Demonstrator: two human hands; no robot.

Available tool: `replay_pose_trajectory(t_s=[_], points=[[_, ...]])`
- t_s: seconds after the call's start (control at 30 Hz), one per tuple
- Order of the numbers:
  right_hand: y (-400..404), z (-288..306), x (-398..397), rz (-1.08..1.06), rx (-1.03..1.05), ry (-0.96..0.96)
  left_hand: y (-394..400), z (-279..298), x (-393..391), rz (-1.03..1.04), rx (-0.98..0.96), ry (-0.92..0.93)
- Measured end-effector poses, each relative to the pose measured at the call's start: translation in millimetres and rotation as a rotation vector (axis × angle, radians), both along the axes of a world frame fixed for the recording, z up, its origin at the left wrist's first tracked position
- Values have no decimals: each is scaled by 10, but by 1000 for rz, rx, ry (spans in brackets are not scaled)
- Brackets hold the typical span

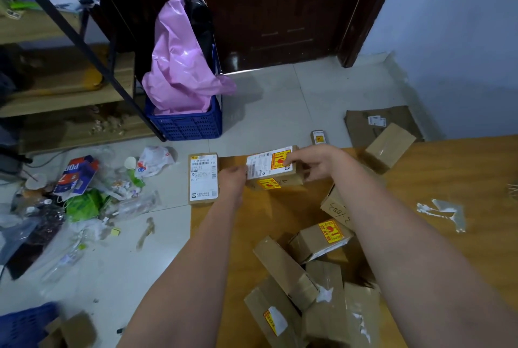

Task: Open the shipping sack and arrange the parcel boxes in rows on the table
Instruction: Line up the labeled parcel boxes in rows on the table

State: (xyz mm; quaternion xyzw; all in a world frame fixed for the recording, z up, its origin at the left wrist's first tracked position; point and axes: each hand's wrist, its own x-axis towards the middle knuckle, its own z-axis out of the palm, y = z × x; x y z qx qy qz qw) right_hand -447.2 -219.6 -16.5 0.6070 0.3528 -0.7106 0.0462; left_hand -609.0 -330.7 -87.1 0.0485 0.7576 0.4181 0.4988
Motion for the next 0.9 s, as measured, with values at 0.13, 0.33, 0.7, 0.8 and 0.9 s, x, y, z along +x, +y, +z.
replay_pose_trajectory(t_s=[0.13,0.33,0.7,0.8,0.9], points=[[-115,-66,74,-74,-9,151,21,168,-48,-63,131,-36],[-296,-235,44,65,-49,97,14,319,-171,-103,256,5],[-518,-412,-523,-54,153,81,-109,206,-453,-302,148,552],[-531,-477,-674,-36,196,-1,-171,88,-642,-238,78,702],[-552,-553,-808,-28,230,-58,-230,-39,-832,-241,-35,758]])
